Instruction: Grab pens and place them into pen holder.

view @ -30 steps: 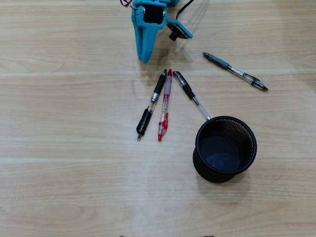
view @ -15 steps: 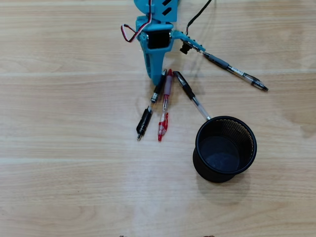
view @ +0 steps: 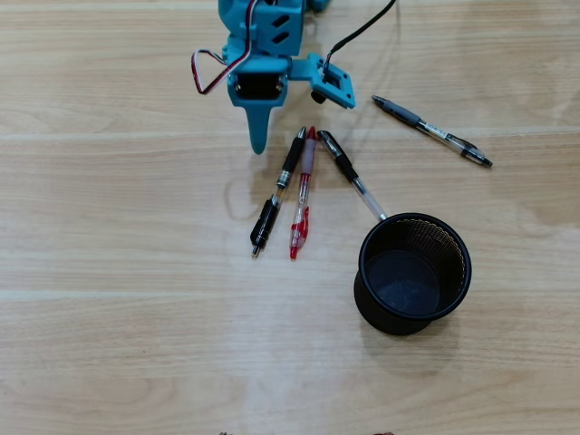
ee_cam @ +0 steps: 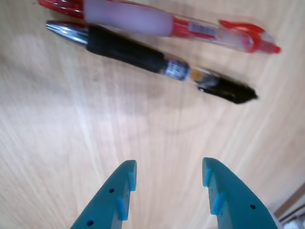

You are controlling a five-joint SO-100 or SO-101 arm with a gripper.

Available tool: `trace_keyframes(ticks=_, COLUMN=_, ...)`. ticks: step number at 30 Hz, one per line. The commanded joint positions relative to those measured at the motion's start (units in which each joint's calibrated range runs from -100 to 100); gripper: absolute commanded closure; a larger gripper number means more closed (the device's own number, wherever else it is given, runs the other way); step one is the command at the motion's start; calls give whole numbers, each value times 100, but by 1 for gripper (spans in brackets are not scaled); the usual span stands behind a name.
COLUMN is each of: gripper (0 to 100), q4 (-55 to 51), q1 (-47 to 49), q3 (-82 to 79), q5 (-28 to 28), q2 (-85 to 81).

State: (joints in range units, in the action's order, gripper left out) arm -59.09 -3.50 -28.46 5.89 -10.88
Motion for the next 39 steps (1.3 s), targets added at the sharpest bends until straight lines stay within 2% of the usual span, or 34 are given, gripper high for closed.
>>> trace_keyframes(ticks=1, gripper=83, q4=17, q1=52, q3=262, q5=200, q2=369)
trace_keyframes(ticks=7, gripper=79, q4=-43, q1=302, q3=669, q5=592, q2=944)
trace_keyframes(ticks=39, gripper=79, q4=129, q1=479, q3=931, q5=644, q2=2220)
